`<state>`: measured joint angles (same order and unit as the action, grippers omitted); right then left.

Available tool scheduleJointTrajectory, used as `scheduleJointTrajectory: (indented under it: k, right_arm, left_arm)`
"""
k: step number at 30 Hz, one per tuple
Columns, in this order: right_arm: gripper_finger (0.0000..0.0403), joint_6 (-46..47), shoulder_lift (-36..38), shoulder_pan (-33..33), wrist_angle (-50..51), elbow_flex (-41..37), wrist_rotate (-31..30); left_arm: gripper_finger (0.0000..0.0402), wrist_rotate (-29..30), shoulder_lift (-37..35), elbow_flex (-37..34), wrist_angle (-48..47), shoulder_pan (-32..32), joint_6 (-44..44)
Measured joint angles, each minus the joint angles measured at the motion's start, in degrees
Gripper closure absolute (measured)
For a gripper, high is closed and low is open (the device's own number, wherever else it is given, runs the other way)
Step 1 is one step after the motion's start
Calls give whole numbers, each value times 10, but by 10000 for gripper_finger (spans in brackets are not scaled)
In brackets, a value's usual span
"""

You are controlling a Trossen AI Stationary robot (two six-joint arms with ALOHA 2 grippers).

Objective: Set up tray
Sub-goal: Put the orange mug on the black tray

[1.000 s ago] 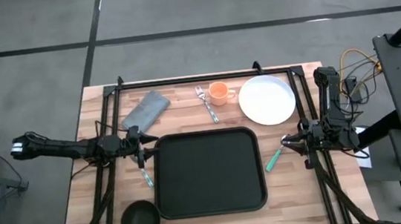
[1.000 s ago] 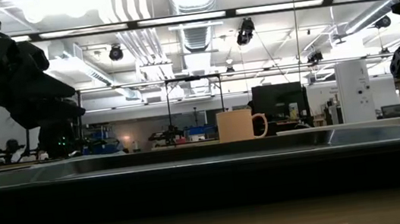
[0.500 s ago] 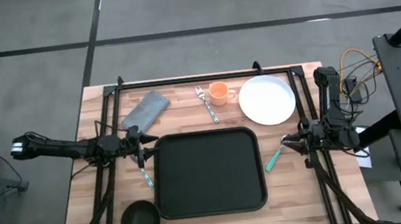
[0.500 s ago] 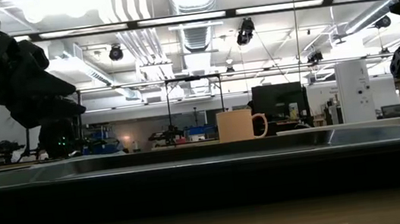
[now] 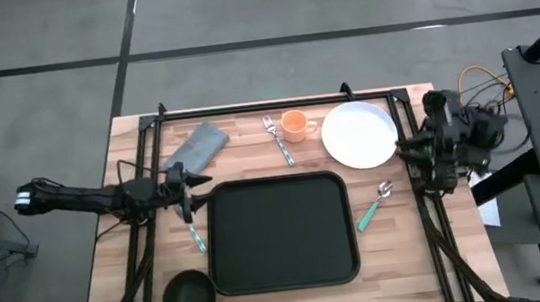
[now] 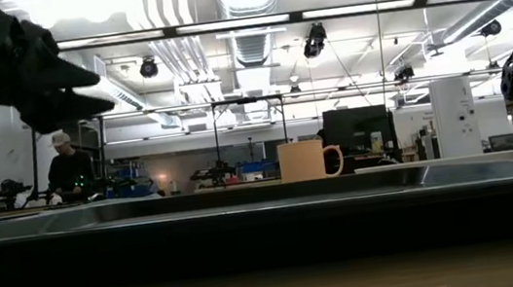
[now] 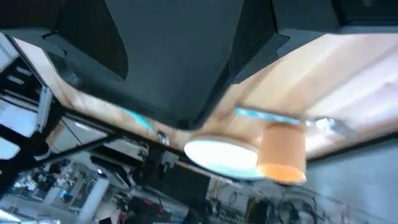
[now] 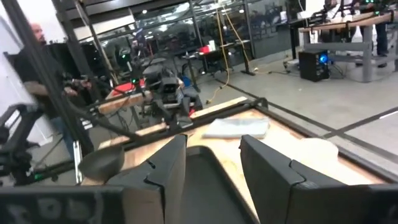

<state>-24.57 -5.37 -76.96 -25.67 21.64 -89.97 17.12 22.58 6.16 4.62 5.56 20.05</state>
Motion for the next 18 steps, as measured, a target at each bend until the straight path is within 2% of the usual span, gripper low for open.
scheduleJointTrajectory:
  k: [10,13,18]
  right_arm:
    - [254,-101,-23,39,1,153,-1]
    - [254,-143,-66,39,1,214,-1]
    - [254,-214,-182,42,1,332,0]
  left_arm:
    - [140,27,0,23,-1,0,-24]
    - [140,31,0,22,-1,0,-26]
    - [140,42,0,22,-1,0,-26]
